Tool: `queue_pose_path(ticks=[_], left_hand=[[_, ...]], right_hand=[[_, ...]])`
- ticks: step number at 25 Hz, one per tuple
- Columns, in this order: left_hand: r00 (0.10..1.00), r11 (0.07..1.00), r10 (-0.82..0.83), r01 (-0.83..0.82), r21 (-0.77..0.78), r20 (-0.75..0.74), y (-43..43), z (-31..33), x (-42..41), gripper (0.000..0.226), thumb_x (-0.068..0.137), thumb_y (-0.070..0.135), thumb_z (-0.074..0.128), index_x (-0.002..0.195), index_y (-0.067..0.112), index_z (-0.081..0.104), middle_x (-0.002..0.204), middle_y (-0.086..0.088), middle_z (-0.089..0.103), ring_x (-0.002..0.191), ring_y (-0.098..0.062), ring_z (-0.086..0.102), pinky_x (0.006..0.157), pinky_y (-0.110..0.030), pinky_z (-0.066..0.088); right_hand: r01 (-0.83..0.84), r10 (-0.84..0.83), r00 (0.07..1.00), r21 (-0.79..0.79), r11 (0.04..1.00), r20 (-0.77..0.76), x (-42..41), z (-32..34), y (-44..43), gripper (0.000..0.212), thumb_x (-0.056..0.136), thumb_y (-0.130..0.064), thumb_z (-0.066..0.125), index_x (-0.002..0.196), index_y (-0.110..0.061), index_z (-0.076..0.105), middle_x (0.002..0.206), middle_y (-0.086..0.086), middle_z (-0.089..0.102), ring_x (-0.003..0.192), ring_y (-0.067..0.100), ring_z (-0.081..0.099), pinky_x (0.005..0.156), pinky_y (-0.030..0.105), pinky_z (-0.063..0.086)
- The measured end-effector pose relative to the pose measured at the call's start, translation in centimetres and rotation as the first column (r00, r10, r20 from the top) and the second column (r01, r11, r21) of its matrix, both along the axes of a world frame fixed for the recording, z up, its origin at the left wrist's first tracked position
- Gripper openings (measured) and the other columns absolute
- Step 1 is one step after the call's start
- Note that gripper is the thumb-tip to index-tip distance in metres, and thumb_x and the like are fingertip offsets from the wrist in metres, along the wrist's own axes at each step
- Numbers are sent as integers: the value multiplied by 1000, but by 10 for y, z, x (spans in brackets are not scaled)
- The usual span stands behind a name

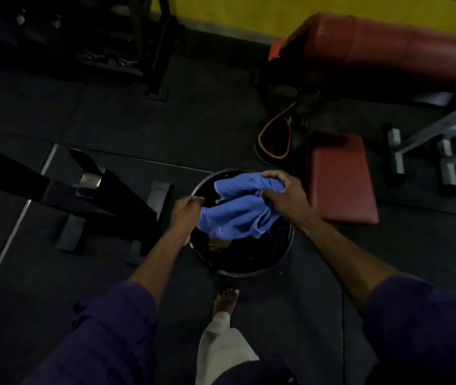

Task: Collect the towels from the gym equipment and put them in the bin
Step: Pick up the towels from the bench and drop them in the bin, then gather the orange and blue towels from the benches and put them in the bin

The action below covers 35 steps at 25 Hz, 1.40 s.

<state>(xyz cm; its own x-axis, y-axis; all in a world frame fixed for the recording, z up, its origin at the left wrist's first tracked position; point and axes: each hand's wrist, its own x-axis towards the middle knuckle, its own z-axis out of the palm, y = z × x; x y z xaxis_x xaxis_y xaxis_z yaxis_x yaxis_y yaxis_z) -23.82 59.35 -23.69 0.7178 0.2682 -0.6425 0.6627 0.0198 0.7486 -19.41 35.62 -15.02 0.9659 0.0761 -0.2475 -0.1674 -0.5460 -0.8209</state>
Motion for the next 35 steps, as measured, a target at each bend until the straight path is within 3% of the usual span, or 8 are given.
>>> queue_pose_path(ticks=[4, 8, 11, 15, 20, 23, 30, 35], left_hand=[[999, 999, 36, -36, 8, 15, 0, -20, -5, 13, 84, 22, 57, 83, 20, 70, 84, -7, 68, 79, -19, 59, 74, -32, 45], [999, 999, 43, -43, 15, 11, -3, -29, -8, 13, 79, 29, 57, 73, 24, 68, 78, 1, 68, 73, -13, 59, 64, -26, 43], [999, 999, 44, -44, -24, -15, -18, -33, -8, 18, 89, 19, 54, 76, 23, 66, 84, -1, 67, 77, -15, 59, 66, -25, 44], [997, 997, -59, 56, -60, -50, -65, -19, 8, 18, 91, 16, 53, 75, 14, 61, 81, -8, 61, 79, -20, 56, 69, -31, 44], [977, 970, -211, 207, -130, -16, -147, 24, 42, 19, 95, 22, 57, 78, 20, 66, 84, -3, 67, 78, -17, 60, 72, -30, 47], [925, 913, -376, 381, -148, 60, -229, 59, 64, 16, 95, 24, 55, 84, 19, 66, 87, -2, 67, 75, -14, 60, 65, -27, 44], [770, 759, -613, 636, -135, 177, -435, 119, 83, 17, 98, 22, 52, 84, 16, 60, 76, -2, 61, 63, -11, 53, 54, -22, 37], [672, 669, -697, 735, -113, 251, -590, 156, 70, 15, 97, 24, 55, 86, 15, 61, 80, -4, 63, 65, -13, 56, 56, -25, 39]], right_hand=[[-52, 39, 988, -81, 995, -150, -12, -64, 15, 41, 80, -3, 71, 120, -8, 64, 119, 8, 66, 114, 23, 60, 100, 34, 47], [-98, 45, 970, -214, 972, -238, -15, -97, 13, 49, 86, -13, 69, 133, -6, 57, 134, 14, 61, 123, 29, 57, 101, 31, 45], [-31, -19, 956, -163, 986, -292, -13, -96, 2, 47, 88, -18, 70, 132, -9, 59, 131, 9, 62, 101, 12, 63, 80, 6, 43], [220, -201, 892, -2, 976, -405, -22, -78, -22, 41, 87, -17, 73, 126, -10, 61, 122, 9, 66, 103, 14, 62, 77, 17, 47], [512, -399, 792, 148, 846, -463, -38, -32, -83, 32, 92, -22, 68, 123, -15, 63, 104, 3, 72, 83, 15, 67, 70, 28, 53], [685, -566, 705, 204, 699, -428, -59, -1, -163, 26, 94, -23, 66, 120, -18, 63, 108, 3, 72, 92, 20, 70, 86, 39, 55], [830, -777, 549, 312, 463, -309, -107, 47, -356, 17, 95, -28, 64, 111, -26, 65, 105, -6, 72, 99, 20, 71, 82, 35, 55], [855, -844, 484, 329, 400, -232, -151, 87, -500, 25, 96, -30, 63, 120, -24, 63, 116, -5, 70, 102, 19, 71, 94, 44, 56]])
